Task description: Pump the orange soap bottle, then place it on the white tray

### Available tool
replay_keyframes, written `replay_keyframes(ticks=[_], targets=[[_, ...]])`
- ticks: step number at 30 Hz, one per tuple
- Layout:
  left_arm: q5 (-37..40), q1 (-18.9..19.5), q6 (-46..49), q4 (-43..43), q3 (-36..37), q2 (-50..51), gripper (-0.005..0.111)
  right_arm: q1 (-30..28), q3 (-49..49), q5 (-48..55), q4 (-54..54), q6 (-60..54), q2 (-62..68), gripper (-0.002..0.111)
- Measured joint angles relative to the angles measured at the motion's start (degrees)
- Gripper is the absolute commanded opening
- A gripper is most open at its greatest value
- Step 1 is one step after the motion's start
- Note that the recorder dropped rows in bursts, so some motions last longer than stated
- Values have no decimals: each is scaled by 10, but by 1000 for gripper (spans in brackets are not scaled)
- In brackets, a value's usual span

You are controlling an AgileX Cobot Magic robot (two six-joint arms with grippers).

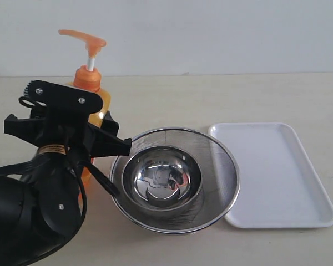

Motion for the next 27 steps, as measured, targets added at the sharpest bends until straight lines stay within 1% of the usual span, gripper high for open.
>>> replay_keyframes(ticks=[4, 21, 24, 27], targets=[[-7, 0, -2, 8, 0, 14, 5, 0, 0, 0, 0, 0, 0, 0], [-13, 0, -7, 8, 0, 14, 5, 0, 0, -7, 3, 0, 0, 0], [-13, 0, -7, 8, 0, 14, 5, 0, 1, -46, 9, 2, 0, 0], [-13, 0, -7, 8, 0, 14, 5, 0, 1, -133, 22, 22, 0, 0]])
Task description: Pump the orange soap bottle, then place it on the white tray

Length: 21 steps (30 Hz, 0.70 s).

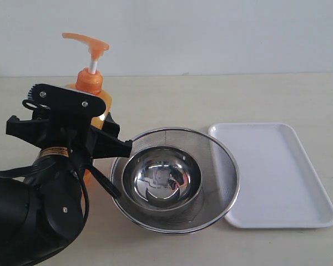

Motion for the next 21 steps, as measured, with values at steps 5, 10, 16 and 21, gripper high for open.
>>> replay_keyframes(ticks=[5, 10, 16, 21], targets=[[0, 0, 0, 0, 0, 0, 5, 0, 0, -130, 36, 55, 0, 0], [0, 0, 0, 0, 0, 0, 5, 0, -47, -69, 22, 54, 0, 0], [0, 0, 0, 0, 0, 0, 5, 0, -103, -22, 17, 49, 0, 0], [0, 0, 0, 0, 0, 0, 5, 0, -107, -17, 17, 49, 0, 0]])
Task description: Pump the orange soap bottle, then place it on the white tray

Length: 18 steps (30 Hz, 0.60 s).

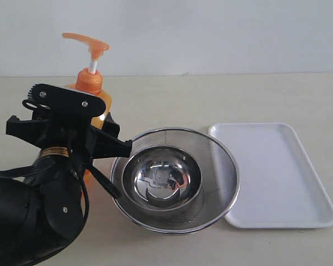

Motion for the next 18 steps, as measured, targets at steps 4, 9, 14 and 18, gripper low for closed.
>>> replay_keyframes(ticks=[4, 9, 14, 18], targets=[[0, 0, 0, 0, 0, 0, 5, 0, 0, 1, -2, 0, 0, 0], [0, 0, 0, 0, 0, 0, 5, 0, 0, -4, 0, 0, 0, 0], [0, 0, 0, 0, 0, 0, 5, 0, 0, -47, 4, 0, 0, 0], [0, 0, 0, 0, 0, 0, 5, 0, 0, -50, 4, 0, 17, 0]])
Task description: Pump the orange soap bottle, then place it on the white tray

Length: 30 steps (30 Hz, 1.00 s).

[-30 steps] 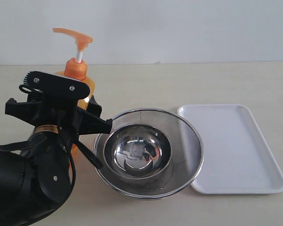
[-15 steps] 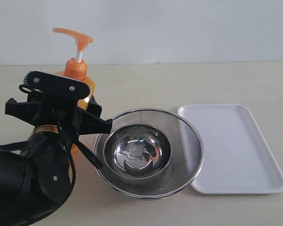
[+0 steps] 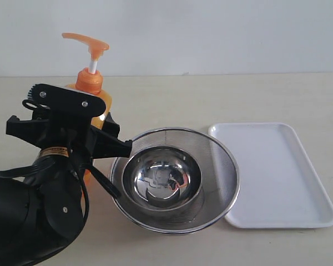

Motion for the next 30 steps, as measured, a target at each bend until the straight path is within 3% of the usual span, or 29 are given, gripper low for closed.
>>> replay_keyframes(ticks=[8, 21, 27, 30], targets=[[0, 0, 0, 0, 0, 0, 5, 0, -30, 3, -6, -55, 140, 0], [0, 0, 0, 0, 0, 0, 5, 8, -208, 87, -7, -168, 372, 0], [0, 0, 0, 0, 0, 0, 5, 94, -275, 93, 4, -243, 460, 0], [0, 0, 0, 0, 0, 0, 5, 165, -305, 85, 7, -274, 509, 0]])
